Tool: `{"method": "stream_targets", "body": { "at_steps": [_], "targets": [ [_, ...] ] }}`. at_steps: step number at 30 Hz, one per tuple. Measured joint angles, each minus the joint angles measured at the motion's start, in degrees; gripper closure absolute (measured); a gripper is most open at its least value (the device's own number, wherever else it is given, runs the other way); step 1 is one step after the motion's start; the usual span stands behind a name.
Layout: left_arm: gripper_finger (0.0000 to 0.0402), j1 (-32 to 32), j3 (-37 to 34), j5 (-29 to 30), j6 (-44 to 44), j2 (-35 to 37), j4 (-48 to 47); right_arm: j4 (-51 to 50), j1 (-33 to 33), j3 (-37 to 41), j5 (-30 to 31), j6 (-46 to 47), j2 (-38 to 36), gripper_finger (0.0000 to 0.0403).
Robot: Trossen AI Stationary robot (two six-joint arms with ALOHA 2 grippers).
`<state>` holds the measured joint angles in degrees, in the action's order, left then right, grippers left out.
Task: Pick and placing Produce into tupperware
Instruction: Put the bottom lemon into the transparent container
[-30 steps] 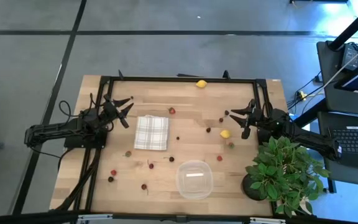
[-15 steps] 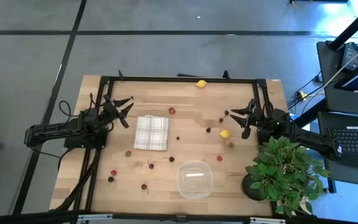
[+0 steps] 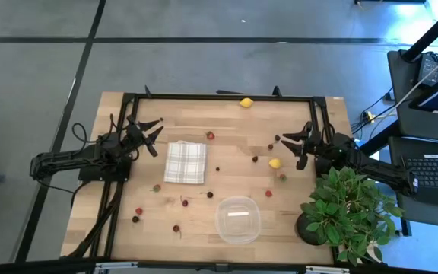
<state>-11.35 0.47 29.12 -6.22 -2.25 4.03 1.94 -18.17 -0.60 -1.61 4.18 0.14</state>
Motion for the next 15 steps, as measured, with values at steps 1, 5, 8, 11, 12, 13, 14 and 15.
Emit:
{"method": "stream_targets", "body": {
  "at_steps": [1, 5, 8, 11, 12, 13, 14, 15],
  "targets": [
    [0.0276, 0.0, 0.0, 0.0, 0.0, 0.0, 0.0, 0.1, 0.0, 0.0, 0.0, 0.1, 0.0, 0.0248],
    [0.0276, 0.0, 0.0, 0.0, 0.0, 0.0, 0.0, 0.4, 0.0, 0.0, -0.1, 0.4, 0.0, 0.0179],
    [0.0276, 0.0, 0.0, 0.0, -1.6, 0.0, 0.3, 0.4, 0.0, 0.0, -0.3, 3.3, 0.0, 0.0121],
    [0.0276, 0.0, 0.0, 0.0, -2.5, 0.0, 0.5, 0.9, 0.0, 0.0, -0.6, 6.0, 0.0, 0.0080],
    [0.0276, 0.0, 0.0, 0.0, -2.5, 0.0, 0.5, 0.8, 0.1, 0.0, -0.6, 6.0, 0.0, 0.0070],
    [0.0276, 0.0, 0.0, 0.0, -2.5, 0.0, 0.5, 0.9, 0.1, 0.0, -0.6, 6.0, 0.0, 0.0062],
    [0.0276, 0.0, 0.0, 0.0, -2.5, 0.0, 0.5, 0.9, 0.1, -0.1, -0.6, 5.9, 0.0, 0.0057],
    [0.0276, 0.0, 0.0, 0.0, -2.5, 0.0, 0.8, 0.8, 0.1, -0.5, -0.6, 5.4, 0.3, 0.0054]
  ]
}}
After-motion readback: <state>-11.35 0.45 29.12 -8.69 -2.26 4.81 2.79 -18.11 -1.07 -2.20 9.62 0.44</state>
